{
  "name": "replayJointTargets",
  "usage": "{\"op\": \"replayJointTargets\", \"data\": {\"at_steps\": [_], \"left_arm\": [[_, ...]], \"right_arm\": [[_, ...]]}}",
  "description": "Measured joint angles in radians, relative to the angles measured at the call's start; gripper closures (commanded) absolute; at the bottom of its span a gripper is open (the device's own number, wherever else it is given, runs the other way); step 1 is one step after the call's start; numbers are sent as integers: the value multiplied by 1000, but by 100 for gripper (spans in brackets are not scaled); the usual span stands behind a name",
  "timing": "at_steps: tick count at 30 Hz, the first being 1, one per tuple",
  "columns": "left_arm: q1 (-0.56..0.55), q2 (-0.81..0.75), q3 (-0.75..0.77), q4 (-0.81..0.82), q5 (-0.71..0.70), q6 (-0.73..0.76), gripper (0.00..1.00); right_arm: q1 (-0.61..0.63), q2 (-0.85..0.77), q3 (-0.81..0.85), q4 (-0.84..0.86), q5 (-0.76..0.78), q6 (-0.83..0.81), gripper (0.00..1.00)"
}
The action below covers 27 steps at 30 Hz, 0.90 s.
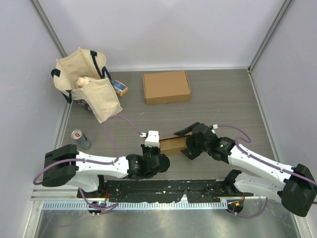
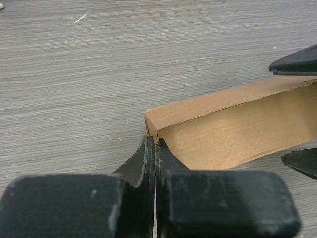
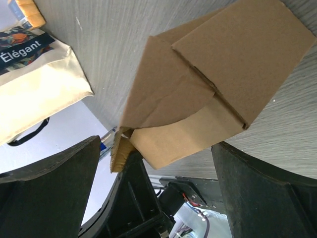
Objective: Fold the paper box
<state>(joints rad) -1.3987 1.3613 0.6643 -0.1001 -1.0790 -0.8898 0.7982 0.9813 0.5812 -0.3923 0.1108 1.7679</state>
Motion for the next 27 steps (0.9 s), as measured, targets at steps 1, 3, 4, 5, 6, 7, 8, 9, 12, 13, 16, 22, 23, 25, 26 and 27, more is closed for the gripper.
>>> {"op": "replayJointTargets", "data": {"at_steps": [1,3,4,5,6,7,8,9,12,13,16,22,23,25,26,27], "left_arm": [[-1,3,3,-4,-2,0,100],[-3,7,8,-12,-5,-1,100],[-5,7,8,-14,-7,-2,100],[-7,8,8,-16,-10,-2,100],[-9,8,8,-17,-11,-2,100],[-10,9,8,-17,-13,-3,100],[-10,9,8,-17,-13,-3,100],[-11,9,8,-17,-13,-2,98],[-15,8,8,-16,-11,8,73],[-18,7,8,-17,-8,14,66],[-42,-25,-13,-12,16,40,40],[-77,-203,-125,40,189,125,31],[-79,-243,-142,47,246,147,31],[-80,-301,-155,47,319,173,31],[-80,-333,-155,48,360,188,31],[-77,-367,-155,51,398,198,31]], "right_arm": [[0,12,1,0,-5,-1,0],[0,26,2,0,-9,0,0],[-1,35,3,1,-9,0,1],[-2,43,5,3,-8,0,2],[-2,52,7,3,-8,-1,3],[-2,58,8,3,-8,-1,5],[-2,66,10,3,-6,-1,7],[-2,71,10,5,-5,-1,13],[-2,75,9,9,-4,-1,19],[-2,75,8,13,-4,-1,20],[-2,72,-7,38,1,0,26],[-2,61,-42,77,8,-7,30],[-2,60,-46,85,8,-10,33],[-4,59,-56,105,6,-15,34],[-5,59,-66,125,6,-20,40],[-6,59,-72,138,3,-23,42]]}}
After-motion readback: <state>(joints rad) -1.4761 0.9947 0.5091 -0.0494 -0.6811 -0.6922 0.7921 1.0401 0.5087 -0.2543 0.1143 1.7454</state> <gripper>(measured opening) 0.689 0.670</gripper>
